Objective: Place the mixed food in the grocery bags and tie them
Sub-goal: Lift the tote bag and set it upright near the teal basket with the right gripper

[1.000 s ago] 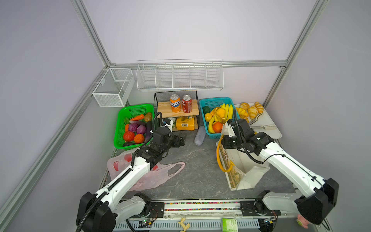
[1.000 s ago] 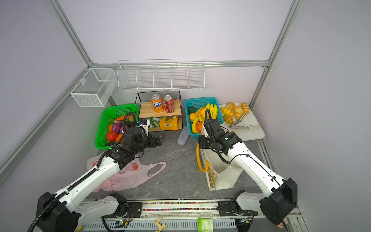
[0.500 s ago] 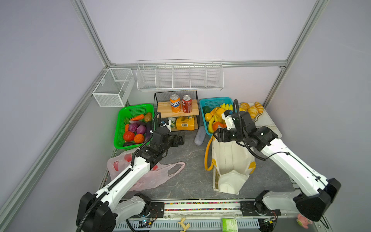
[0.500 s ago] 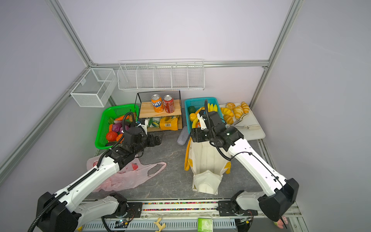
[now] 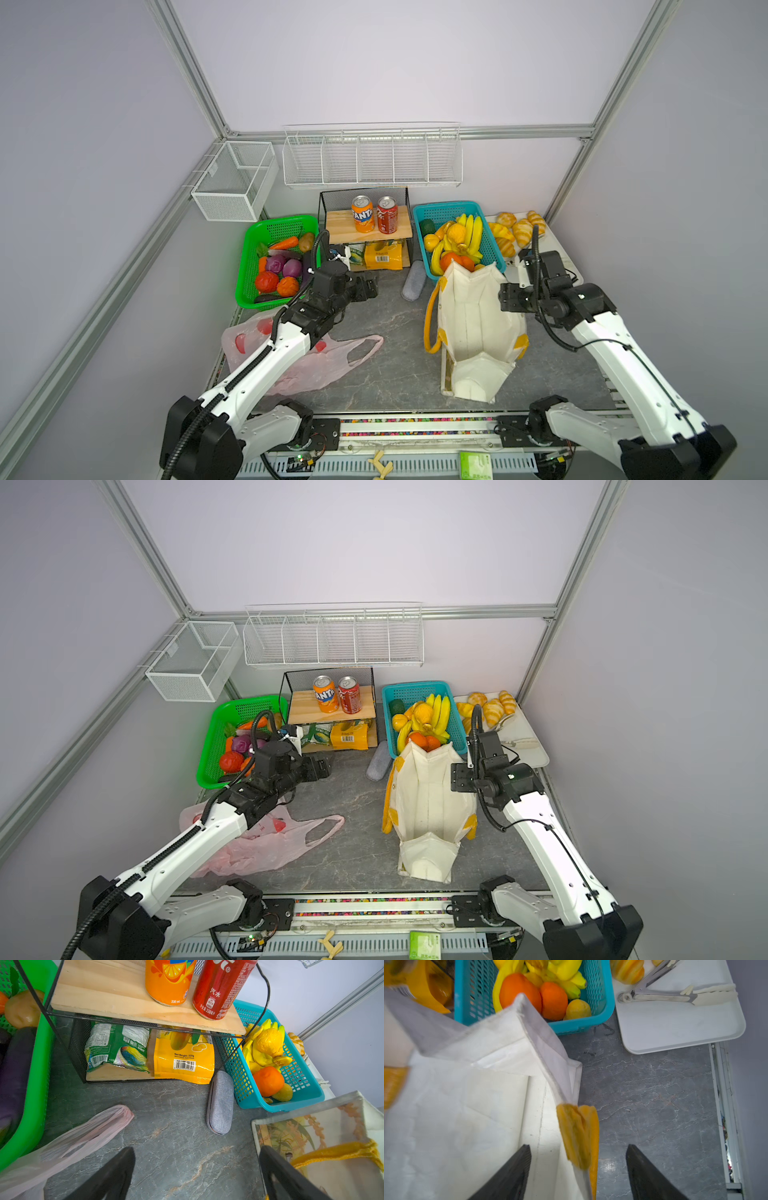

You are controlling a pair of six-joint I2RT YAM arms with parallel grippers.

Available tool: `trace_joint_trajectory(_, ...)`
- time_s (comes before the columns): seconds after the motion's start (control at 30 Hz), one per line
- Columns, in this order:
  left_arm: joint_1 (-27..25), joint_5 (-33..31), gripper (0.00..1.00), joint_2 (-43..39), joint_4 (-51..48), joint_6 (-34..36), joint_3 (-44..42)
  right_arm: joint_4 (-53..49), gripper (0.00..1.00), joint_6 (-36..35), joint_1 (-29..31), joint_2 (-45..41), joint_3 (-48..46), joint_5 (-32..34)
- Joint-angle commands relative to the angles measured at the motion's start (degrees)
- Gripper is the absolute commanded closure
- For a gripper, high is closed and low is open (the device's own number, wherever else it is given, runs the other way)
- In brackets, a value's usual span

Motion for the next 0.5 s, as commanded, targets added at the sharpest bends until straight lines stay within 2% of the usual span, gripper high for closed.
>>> trace_joint_trajectory(0.0,0.5,1.9,0.07,1.5,-1.3,-0.3,3.1,7.4,0.58,0.3,-0.5,0.1,-1.8,-4.5)
trace_joint_trajectory(0.07,1.4,1.9,0.07,2.1,-1.7,-1.4,3.6,10.4,0.72,1.6,-0.5,0.1,-3.1,-7.3)
trace_joint_trajectory(0.13,3.4,4.2,0.08,2.9,-0.4,-2.7,3.6,14.2,0.79,2.9,-0.4,0.3,-4.7,-11.5)
trace_joint_trajectory(0.3,5.7,6.0,0.09,5.6,1.4,-3.7,4.9,20.3,0.83,6.8,0.7,1.9,-6.7,-21.3)
trace_joint_trajectory(0.47,5.6,5.1,0.10,8.9,2.2,-4.2,6.5,18.9,0.82,5.2,2.2,2.3,-5.8,-20.2)
